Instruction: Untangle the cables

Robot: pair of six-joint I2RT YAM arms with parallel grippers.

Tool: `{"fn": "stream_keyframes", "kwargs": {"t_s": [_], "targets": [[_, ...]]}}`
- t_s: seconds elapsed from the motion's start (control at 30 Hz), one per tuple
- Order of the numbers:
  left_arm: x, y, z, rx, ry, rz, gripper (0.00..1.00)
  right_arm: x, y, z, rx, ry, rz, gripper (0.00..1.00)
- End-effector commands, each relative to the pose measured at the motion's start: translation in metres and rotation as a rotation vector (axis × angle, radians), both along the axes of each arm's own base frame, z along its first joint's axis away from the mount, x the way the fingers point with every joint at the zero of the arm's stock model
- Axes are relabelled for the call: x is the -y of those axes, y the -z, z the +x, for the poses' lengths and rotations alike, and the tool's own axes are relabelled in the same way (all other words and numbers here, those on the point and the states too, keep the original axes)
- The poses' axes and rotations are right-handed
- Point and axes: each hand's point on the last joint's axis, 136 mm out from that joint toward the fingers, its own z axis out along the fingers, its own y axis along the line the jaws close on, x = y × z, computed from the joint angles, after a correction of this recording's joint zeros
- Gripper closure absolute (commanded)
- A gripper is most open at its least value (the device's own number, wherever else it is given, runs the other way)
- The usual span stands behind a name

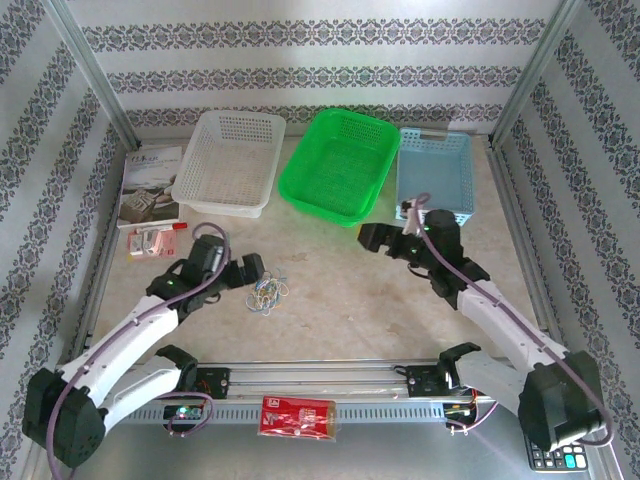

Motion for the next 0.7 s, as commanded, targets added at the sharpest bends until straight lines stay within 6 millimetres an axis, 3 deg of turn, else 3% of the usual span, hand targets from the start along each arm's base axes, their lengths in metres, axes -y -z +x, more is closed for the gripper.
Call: {"fn": "stream_keyframes", "kwargs": {"t_s": [0.0,0.33,0.67], "targets": [[-0.007,0.028,-0.019,-0.078,-0.071,0.064,0.0,-0.001,0.024,-0.004,-0.049,0.016,-0.167,0.06],[0.038,0.043,-0.013,-0.052,-0.024,-0.023,0.0,-0.014,0.041,-0.009,-0.093,-0.004,-0.232,0.06],[0.104,0.035,0.019,0.0,0.053,-0.127,0.0,-0.006,0.042,-0.011,-0.094,0.028,-0.249,0.07]]}}
